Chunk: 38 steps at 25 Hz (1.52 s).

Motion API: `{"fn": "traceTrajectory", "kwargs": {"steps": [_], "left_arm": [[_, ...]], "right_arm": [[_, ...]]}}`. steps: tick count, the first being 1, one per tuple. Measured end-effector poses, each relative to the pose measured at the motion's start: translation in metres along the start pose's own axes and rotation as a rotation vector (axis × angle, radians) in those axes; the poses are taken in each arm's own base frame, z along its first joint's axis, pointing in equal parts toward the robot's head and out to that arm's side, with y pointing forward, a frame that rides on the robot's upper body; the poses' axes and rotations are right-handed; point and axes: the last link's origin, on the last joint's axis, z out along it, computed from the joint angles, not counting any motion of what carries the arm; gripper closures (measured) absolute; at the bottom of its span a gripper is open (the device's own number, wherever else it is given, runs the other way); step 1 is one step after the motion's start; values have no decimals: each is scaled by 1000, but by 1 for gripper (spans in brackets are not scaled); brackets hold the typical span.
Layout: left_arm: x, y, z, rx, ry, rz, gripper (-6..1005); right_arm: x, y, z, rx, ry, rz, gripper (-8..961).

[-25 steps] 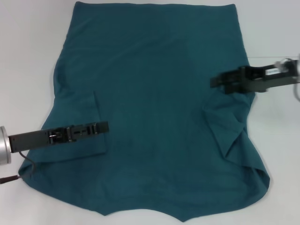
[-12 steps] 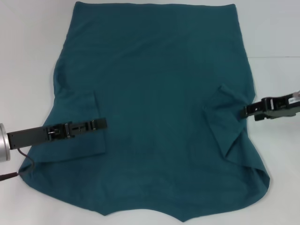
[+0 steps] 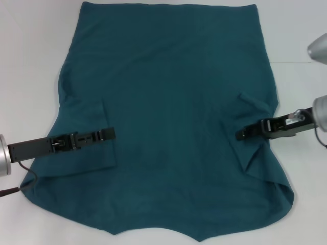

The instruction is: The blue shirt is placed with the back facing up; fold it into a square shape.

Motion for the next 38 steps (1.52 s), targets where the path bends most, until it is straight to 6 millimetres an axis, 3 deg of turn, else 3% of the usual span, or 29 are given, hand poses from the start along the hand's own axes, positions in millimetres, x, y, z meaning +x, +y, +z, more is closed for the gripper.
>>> {"fn": "traceTrajectory", "kwargs": {"steps": [4,9,16,22,27,31,38], "left_arm": [[0,-1,-1,3,7,-4,342],[1,-1,-4,2,25,-11,342],[6,-7,-19,24,35,-190,343],[-5,-12,-68,68,11,-455,343],[-18,-22,-88,158,16,-529,343],[-24,-31,-98,220,60,-551,343],[-31,-49,-100,338,82,-544,342]], "right_arm": [[-2,15,7,-53,10,-16,292],[-8,33,-7,-264,-100,-42,295],[0,22,-18,-273,-83,-44,301],[3,6,-31,-259,-127,-3,305],[3,0,-35,-245,-138,2,309],[2,0,-36,-244,-145,-3,312],[2,0,-36,-246,-150,-8,317]]}}
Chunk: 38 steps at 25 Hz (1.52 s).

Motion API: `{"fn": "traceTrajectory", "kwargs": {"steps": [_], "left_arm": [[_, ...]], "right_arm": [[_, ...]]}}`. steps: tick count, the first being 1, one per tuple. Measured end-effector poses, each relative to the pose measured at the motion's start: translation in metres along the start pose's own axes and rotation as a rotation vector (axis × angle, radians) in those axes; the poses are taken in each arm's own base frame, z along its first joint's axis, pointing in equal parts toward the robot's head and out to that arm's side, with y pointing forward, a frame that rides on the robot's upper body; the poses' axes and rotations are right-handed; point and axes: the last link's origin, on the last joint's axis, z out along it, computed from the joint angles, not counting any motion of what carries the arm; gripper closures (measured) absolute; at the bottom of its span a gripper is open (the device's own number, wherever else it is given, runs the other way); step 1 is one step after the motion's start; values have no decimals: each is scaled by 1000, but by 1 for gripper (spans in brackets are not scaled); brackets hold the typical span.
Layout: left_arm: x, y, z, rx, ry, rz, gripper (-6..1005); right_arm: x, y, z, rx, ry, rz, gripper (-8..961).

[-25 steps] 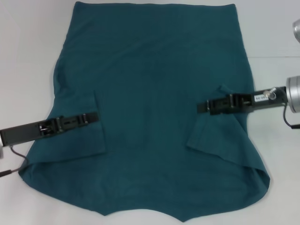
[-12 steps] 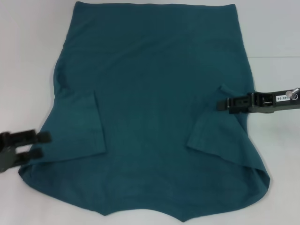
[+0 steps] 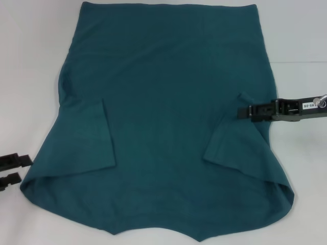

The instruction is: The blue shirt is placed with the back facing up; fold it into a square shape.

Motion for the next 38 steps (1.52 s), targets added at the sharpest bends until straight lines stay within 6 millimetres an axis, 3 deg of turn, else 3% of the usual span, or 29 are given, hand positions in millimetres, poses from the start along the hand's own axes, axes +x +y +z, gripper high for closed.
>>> {"fn": "traceTrajectory", "kwargs": {"steps": [17,38], "left_arm": [[3,-16,8,66,69,6,343],[0,-17,17,77,46,9,343]], "right_arm": [[4,-3,-2,-1,-13,27,330],[5,-7,-2,18,-26,36,346]]}}
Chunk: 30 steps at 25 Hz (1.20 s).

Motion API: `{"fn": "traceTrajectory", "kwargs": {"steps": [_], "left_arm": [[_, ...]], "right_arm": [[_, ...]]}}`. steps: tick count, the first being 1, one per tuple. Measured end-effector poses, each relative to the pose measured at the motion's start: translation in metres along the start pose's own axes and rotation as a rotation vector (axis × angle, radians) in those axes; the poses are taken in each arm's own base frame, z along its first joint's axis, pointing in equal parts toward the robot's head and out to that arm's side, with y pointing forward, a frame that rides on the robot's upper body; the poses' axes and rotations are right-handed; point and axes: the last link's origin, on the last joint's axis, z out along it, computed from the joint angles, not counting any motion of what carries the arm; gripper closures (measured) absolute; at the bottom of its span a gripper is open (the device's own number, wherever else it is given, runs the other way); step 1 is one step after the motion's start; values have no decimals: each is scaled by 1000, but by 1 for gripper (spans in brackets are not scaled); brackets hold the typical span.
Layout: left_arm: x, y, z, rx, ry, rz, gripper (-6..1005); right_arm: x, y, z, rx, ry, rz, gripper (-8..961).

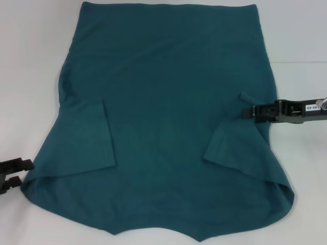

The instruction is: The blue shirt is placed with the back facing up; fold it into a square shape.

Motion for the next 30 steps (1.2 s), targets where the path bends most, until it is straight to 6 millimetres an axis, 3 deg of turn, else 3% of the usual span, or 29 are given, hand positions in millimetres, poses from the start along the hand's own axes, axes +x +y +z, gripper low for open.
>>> {"fn": "traceTrajectory", "kwargs": {"steps": [7,13,19,26,30], "left_arm": [[-7,0,3,8,-38,12,344],[-15,12,11,-28,-119,46,345],[-15,25,18,-80,-133,62,344],[-14,24,19,-70,-133,43,342],[-14,23,17,-67,-127,43,408]], "right_arm": [[0,0,0,1,-1,0,351],[0,0,-1,2,-1,0,356],[2,-1,-1,1,0,3,360],[2,-1,-1,-4,-1,6,366],[1,-1,-3,-7,-11,12,369]]}}
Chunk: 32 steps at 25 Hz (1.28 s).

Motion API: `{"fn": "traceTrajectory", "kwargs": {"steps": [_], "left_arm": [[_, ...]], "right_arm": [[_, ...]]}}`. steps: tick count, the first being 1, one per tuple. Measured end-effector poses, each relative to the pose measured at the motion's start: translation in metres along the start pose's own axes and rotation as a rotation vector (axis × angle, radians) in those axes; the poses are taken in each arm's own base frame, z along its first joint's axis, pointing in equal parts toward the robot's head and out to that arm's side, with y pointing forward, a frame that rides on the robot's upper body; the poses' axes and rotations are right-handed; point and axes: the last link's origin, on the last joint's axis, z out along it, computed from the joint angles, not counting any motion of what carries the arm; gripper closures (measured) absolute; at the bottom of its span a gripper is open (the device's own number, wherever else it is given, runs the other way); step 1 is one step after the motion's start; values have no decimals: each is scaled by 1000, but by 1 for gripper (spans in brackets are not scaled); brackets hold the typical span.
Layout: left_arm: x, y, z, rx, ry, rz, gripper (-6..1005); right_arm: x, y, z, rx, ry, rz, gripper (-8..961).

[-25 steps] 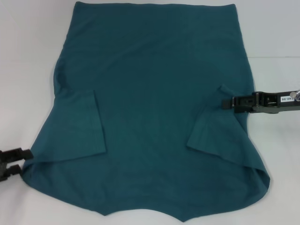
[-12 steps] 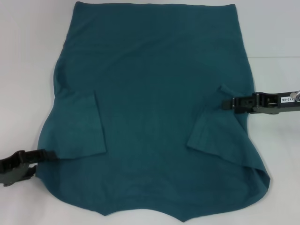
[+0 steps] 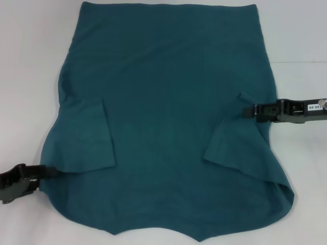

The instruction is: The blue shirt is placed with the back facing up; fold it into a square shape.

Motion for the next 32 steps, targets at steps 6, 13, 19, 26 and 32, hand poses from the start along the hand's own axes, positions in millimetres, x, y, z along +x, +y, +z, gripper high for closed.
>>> {"fn": "traceTrajectory", "kwargs": {"steps": [6,13,19,26,32], "left_arm": [[1,1,1,-2,-3,3,658],[1,3,1,-9,-8,10,874],[4,8,-3,-55,-5,17,927],[6,5,-2,-32,11,15,962],[8,7,1,-33,8,17,961]], "right_arm": [[-1,0,-2,-2,-4,0,373],[1,0,-5,-16,13,-3,378],[10,2,-26,-48,116,-15,383],[30,-14,-55,39,265,48,388],[46,-19,-50,73,341,33,393]]}}
